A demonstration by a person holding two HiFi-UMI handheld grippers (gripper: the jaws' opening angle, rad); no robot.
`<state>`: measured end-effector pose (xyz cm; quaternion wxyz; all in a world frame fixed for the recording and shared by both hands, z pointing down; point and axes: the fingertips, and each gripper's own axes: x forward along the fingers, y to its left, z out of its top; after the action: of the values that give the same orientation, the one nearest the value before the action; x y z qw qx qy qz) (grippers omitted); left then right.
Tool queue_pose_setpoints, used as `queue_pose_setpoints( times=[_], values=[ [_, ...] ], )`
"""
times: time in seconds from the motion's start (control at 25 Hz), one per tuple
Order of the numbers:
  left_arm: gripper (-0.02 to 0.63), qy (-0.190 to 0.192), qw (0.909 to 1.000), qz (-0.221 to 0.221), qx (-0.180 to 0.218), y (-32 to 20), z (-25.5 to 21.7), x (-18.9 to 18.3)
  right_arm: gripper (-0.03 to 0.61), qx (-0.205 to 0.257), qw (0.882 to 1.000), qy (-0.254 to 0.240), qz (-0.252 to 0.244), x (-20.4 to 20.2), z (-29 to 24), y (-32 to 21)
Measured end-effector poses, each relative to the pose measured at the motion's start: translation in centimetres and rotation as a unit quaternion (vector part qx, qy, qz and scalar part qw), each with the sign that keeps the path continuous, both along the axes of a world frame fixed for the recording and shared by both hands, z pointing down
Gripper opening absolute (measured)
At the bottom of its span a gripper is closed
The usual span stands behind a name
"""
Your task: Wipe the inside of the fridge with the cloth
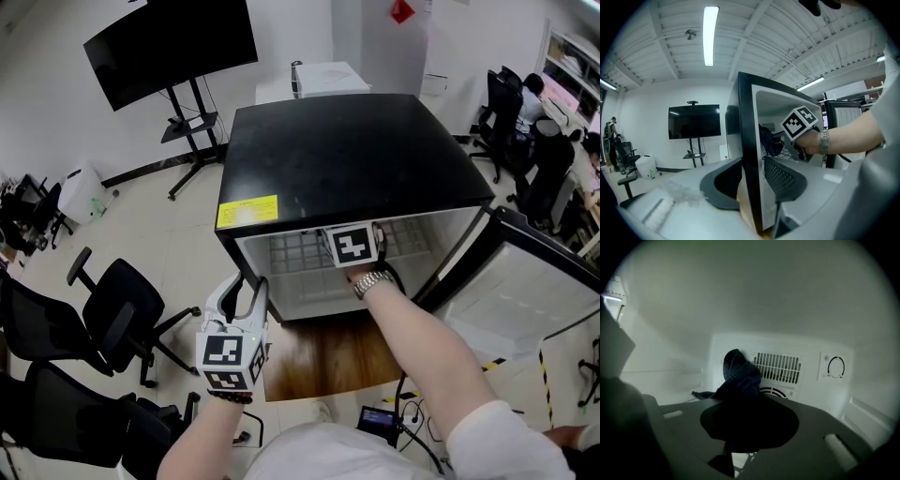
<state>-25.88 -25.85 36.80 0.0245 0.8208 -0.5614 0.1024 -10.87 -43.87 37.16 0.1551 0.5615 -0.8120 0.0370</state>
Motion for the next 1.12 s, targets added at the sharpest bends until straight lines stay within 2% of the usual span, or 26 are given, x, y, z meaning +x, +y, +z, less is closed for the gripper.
queue_pose_setpoints(
  times=[1.12],
  values=[
    [0.144,0.001,0.9999,-0.015,-0.002,-0.1,0.0,0.0,0.094,-0.009,0.996,-0.004,0.085,10.0,0.2,-0.3]
  ],
)
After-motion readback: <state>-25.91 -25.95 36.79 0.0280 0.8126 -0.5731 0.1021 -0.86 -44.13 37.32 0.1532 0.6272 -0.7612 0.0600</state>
